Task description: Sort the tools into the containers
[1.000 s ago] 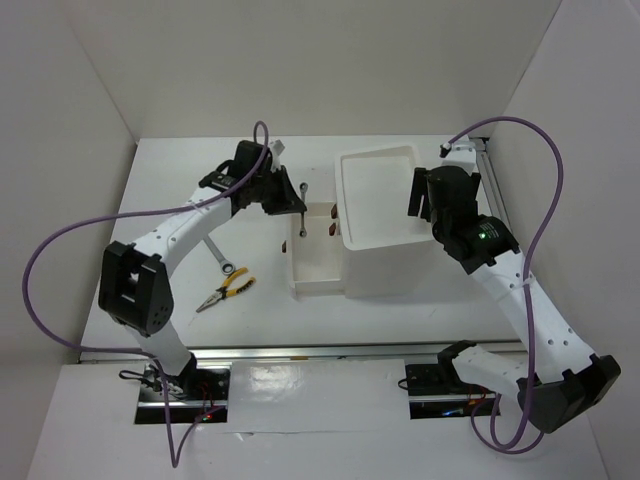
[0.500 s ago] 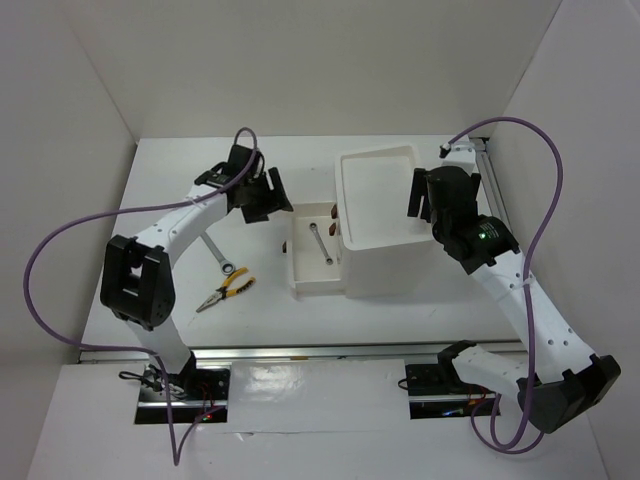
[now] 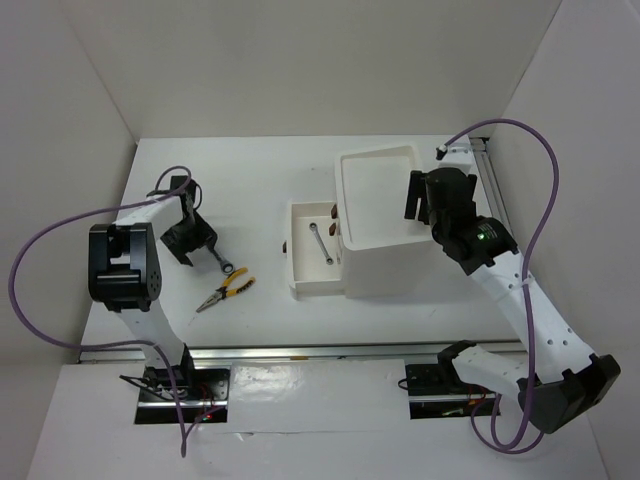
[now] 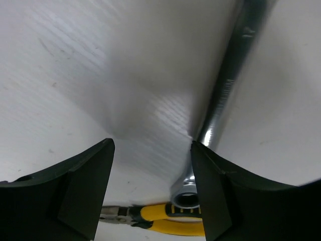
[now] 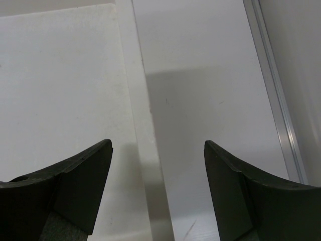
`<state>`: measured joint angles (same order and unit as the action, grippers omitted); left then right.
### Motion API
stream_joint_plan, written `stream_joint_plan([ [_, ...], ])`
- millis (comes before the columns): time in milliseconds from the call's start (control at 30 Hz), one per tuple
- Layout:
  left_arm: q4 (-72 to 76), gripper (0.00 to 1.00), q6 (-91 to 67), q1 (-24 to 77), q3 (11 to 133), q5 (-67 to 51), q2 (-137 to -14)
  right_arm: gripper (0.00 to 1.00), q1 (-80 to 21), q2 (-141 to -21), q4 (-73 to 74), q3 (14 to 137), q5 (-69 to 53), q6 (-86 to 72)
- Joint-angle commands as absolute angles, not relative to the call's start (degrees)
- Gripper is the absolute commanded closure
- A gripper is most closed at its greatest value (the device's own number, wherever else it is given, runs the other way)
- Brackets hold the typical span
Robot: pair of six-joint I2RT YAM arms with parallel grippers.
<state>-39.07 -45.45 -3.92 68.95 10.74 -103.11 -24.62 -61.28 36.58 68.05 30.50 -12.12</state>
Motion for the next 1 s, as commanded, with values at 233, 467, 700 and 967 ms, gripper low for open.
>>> stream_joint_plan([
  [233, -41.75, 0.24, -47.02, -3.96, 72.24, 11.25, -110.57, 0.19, -25.05, -58.62, 34.45, 67.32, 30.32, -11.43],
  [467, -38.68, 0.26, -45.88, -4.48, 69.0, 4.84, -101.18, 0.19, -25.58, -59.24, 33.4, 66.71, 30.32, -11.43],
  [700, -37.35, 0.26, -47.02, -4.48, 69.16, -0.53, -95.19, 0.19, -25.58, -59.77, 33.4, 66.71, 30.85, -11.43],
  [967, -39.72, 0.27, -51.84, -1.15, 76.54, 2.71, -105.37, 0.19, -25.58, -59.15, 33.93, 67.24, 31.9, -11.43],
])
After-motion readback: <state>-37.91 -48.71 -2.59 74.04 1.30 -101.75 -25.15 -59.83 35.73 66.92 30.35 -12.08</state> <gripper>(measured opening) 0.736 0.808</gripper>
